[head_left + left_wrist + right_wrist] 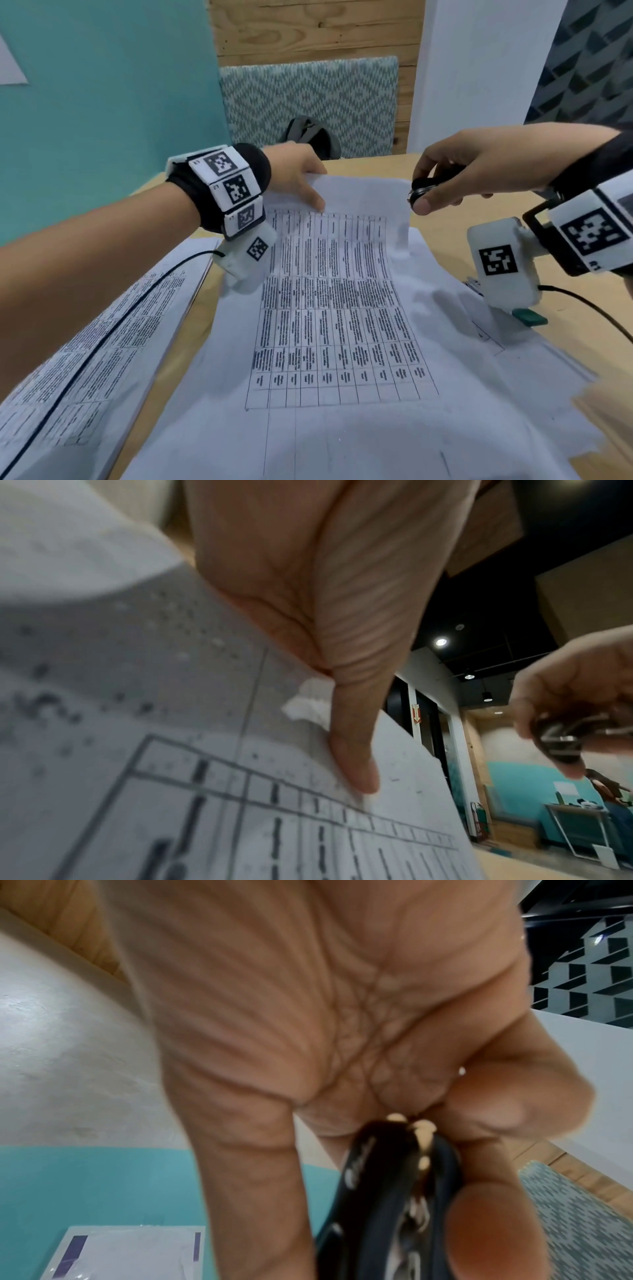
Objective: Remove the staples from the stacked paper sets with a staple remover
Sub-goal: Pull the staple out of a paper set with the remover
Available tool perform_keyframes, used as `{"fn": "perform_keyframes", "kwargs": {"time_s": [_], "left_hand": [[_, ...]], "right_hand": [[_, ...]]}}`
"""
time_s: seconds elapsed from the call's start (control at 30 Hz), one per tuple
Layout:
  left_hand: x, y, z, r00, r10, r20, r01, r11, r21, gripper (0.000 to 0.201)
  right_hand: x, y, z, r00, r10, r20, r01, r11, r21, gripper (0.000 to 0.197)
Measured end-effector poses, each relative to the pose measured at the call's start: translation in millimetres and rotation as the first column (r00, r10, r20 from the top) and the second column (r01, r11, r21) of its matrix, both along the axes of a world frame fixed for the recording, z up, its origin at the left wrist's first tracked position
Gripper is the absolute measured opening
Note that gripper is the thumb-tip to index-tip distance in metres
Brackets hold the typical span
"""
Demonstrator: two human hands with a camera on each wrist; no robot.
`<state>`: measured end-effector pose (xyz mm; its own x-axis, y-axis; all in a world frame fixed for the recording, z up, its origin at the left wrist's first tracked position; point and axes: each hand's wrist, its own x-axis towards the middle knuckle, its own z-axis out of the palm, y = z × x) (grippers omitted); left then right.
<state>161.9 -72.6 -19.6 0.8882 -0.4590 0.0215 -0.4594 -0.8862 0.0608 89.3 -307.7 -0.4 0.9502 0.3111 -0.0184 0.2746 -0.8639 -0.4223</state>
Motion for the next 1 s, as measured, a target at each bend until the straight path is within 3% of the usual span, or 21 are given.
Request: {"fn": "perform_keyframes", "kwargs": {"time_s": [0.1, 0.23, 0.4, 0.5, 0.53, 0.63, 0.7, 0.77, 0.87, 1.0], "left_hand": [[-10, 5, 24, 0.994, 0.056, 0.097, -0.058, 0.998, 0.017, 0.034], [-27, 6, 57, 0.954, 0.118, 0.277, -0.099, 0.992, -0.082, 0.035], [-42, 8, 104, 0.831, 0.113, 0.544, -0.024, 0.986, -0.168, 0.022], [-56, 7, 126, 0.759, 0.106, 0.642, 0.065, 0.969, -0.237, 0.026], [-63, 6, 132, 0.712, 0.112, 0.694, 0.081, 0.968, -0.24, 0.026], [-87, 4, 139, 0.479, 0.114, 0.87, 0.047, 0.987, -0.156, 0.026], [-103, 4, 136, 0.348, 0.048, 0.936, 0.063, 0.995, -0.075, 0.025], [-115, 4, 129, 0.293, -0.013, 0.956, 0.115, 0.993, -0.021, 0.023], [-128, 8, 121, 0.387, -0.078, 0.919, 0.18, 0.984, 0.007, 0.032], [-134, 18, 129, 0.672, -0.138, 0.728, 0.319, 0.941, -0.116, 0.04]], "right_hand": [[0, -3, 3, 0.999, -0.026, 0.033, 0.025, 1.0, 0.014, 0.036], [-5, -4, 8, 0.995, -0.052, 0.085, 0.051, 0.999, 0.017, 0.035], [-11, -7, 17, 0.96, -0.105, 0.258, 0.079, 0.991, 0.11, 0.036], [-13, -10, 23, 0.93, -0.128, 0.344, 0.062, 0.978, 0.198, 0.038], [-13, -11, 25, 0.92, -0.134, 0.368, 0.046, 0.97, 0.239, 0.041], [-16, -11, 33, 0.91, -0.108, 0.4, -0.088, 0.893, 0.441, 0.055], [-23, -9, 37, 0.928, -0.04, 0.371, -0.204, 0.779, 0.593, 0.056], [-28, -9, 38, 0.937, 0.08, 0.34, -0.306, 0.658, 0.688, 0.053], [-28, -9, 38, 0.91, 0.243, 0.336, -0.415, 0.531, 0.739, 0.065], [-31, -12, 40, 0.867, 0.41, 0.283, -0.463, 0.456, 0.76, 0.068]]}}
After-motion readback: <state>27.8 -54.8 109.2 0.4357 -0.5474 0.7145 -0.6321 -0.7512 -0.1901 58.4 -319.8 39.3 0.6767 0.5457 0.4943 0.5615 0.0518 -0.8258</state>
